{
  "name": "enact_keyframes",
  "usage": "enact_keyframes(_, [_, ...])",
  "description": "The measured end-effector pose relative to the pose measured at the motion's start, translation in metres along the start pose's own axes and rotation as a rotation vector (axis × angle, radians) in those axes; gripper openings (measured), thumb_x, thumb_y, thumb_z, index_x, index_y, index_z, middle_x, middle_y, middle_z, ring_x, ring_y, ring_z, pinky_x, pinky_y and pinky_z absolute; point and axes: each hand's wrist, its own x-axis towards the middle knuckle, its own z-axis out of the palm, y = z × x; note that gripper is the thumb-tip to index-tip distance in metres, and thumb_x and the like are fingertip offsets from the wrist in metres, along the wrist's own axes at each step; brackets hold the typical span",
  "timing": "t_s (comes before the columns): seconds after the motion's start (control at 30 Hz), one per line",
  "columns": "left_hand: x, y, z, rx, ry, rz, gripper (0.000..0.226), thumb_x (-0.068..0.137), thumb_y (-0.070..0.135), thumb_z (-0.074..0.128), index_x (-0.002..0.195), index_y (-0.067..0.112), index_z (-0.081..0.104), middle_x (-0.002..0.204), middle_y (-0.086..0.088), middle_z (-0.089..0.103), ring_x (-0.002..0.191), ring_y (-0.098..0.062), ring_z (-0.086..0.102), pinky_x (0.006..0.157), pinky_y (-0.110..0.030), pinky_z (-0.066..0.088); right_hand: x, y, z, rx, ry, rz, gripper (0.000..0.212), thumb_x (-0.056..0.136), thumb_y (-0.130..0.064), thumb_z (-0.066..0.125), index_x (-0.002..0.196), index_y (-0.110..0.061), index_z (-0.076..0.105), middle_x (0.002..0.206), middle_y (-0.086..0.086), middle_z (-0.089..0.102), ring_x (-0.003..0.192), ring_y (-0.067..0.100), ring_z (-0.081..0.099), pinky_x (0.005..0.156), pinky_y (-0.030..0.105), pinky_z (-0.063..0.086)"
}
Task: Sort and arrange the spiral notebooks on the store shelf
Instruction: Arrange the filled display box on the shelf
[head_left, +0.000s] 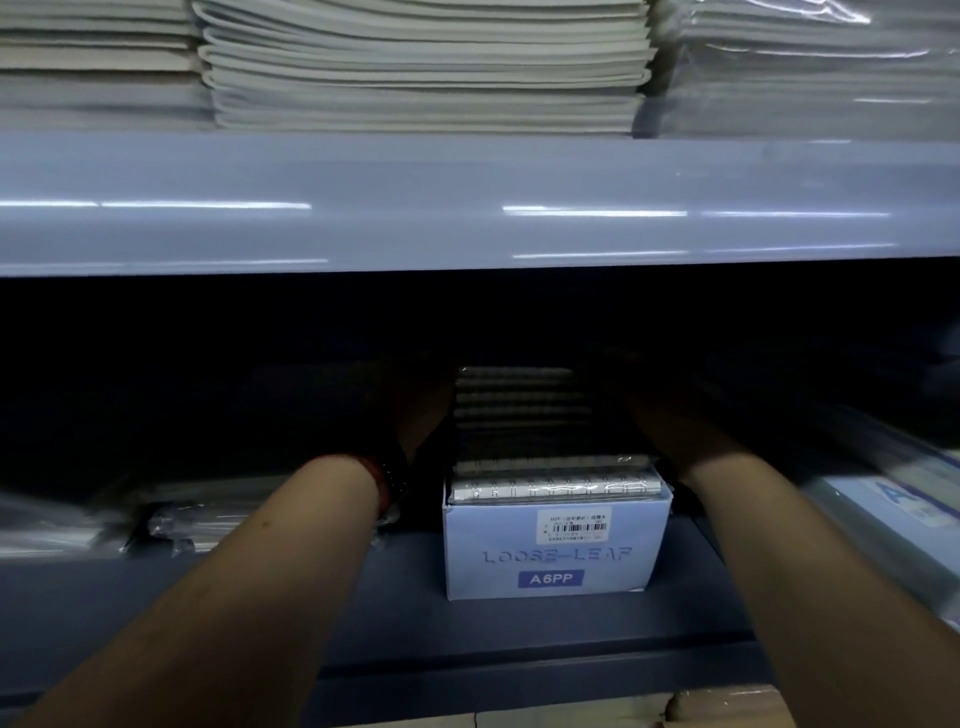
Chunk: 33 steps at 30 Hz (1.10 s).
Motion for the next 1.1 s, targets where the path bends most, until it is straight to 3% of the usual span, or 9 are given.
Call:
enact_keyframes(0.1, [0.004, -0.013, 0.014, -0.008, 0.007, 0.017, 0.042, 0.106, 0.030, 0.048, 0.142, 0.009, 0.053, 0.144, -0.014, 0.054, 0.133, -0.031, 0.050, 0.113, -0.045, 0.039, 0.006, 0.006, 0.004, 0.046, 0.011, 0.045, 0.030, 0.096, -0.031, 0.063, 0.126, -0.030, 0.061, 0.105, -0.014, 0.062, 0.094, 0.001, 0.059, 0.068, 0.017, 0.046])
enact_keyframes(0.27, [0.013, -0.027, 0.021, 0.026, 0.108, 0.091, 0.016, 0.103, 0.041, 0.053, 0.117, 0.041, 0.059, 0.110, 0.007, 0.062, 0.111, -0.020, 0.061, 0.100, -0.039, 0.049, 0.005, 0.007, 0.007, 0.085, 0.037, 0.088, 0.033, 0.096, -0.032, 0.062, 0.128, -0.024, 0.059, 0.100, -0.011, 0.060, 0.085, 0.002, 0.057, 0.052, 0.010, 0.047])
enact_keyframes(0.4, [0.002, -0.026, 0.024, -0.113, 0.096, 0.015, 0.013, 0.104, 0.034, 0.054, 0.117, 0.034, 0.056, 0.096, 0.016, 0.056, 0.087, -0.001, 0.058, 0.069, -0.007, 0.048, -0.007, 0.006, 0.005, 0.159, 0.060, 0.136, 0.043, 0.099, -0.018, 0.051, 0.141, -0.011, 0.046, 0.116, 0.006, 0.059, 0.095, 0.018, 0.058, 0.051, 0.012, 0.044])
enact_keyframes(0.5, [0.001, -0.029, 0.026, -0.111, 0.085, -0.016, 0.008, 0.103, 0.034, 0.054, 0.096, 0.034, 0.059, 0.093, 0.006, 0.063, 0.093, -0.019, 0.066, 0.076, -0.026, 0.054, -0.010, 0.004, 0.004, 0.184, 0.024, 0.175, 0.048, 0.101, -0.016, 0.046, 0.147, -0.006, 0.038, 0.140, 0.016, 0.049, 0.133, 0.032, 0.044, 0.067, 0.018, 0.037])
enact_keyframes(0.6, [0.007, -0.036, 0.023, -0.144, 0.064, -0.068, 0.018, 0.095, 0.054, 0.060, 0.099, 0.037, 0.063, 0.102, -0.001, 0.069, 0.098, -0.023, 0.068, 0.085, -0.038, 0.056, -0.012, 0.000, 0.008, 0.207, 0.034, 0.187, 0.048, 0.102, -0.016, 0.046, 0.147, -0.005, 0.038, 0.147, 0.021, 0.045, 0.135, 0.035, 0.043, 0.060, 0.022, 0.039])
enact_keyframes(0.8, [-0.025, -0.017, 0.024, -0.333, 0.109, -0.157, 0.056, 0.094, 0.059, 0.058, 0.134, 0.020, 0.059, 0.128, -0.009, 0.065, 0.113, -0.027, 0.063, 0.104, -0.048, 0.049, -0.033, 0.000, 0.012, 0.381, 0.126, 0.209, 0.014, 0.098, -0.035, 0.056, 0.094, -0.022, 0.061, 0.078, 0.003, 0.068, 0.066, 0.017, 0.064, 0.047, 0.012, 0.048])
enact_keyframes(0.9, [-0.073, 0.001, 0.021, -0.437, 0.148, -0.193, 0.079, 0.083, 0.069, 0.063, 0.145, 0.024, 0.050, 0.136, -0.004, 0.059, 0.124, -0.029, 0.056, 0.111, -0.050, 0.043, -0.052, 0.007, 0.012, 0.523, 0.145, 0.172, 0.026, 0.097, -0.039, 0.059, 0.105, -0.019, 0.073, 0.093, 0.003, 0.078, 0.083, 0.021, 0.075, 0.077, 0.032, 0.058])
enact_keyframes(1.0, [-0.120, -0.003, 0.017, -0.345, 0.137, -0.109, 0.045, 0.093, 0.051, 0.063, 0.112, 0.010, 0.070, 0.102, -0.017, 0.070, 0.104, -0.030, 0.066, 0.095, -0.033, 0.052, -0.080, 0.021, 0.017, 0.453, 0.242, 0.118, 0.028, 0.098, -0.034, 0.059, 0.099, -0.010, 0.074, 0.093, 0.006, 0.078, 0.090, 0.024, 0.073, 0.081, 0.037, 0.053])
enact_keyframes(1.1, [-0.141, -0.001, 0.008, -0.126, 0.066, 0.051, 0.022, 0.093, 0.040, 0.065, 0.080, 0.023, 0.072, 0.072, 0.009, 0.071, 0.072, -0.009, 0.067, 0.064, -0.021, 0.047, -0.103, 0.028, 0.021, 0.231, 0.286, 0.012, 0.020, 0.095, -0.028, 0.061, 0.084, -0.016, 0.073, 0.082, 0.001, 0.075, 0.083, 0.016, 0.070, 0.074, 0.031, 0.048])
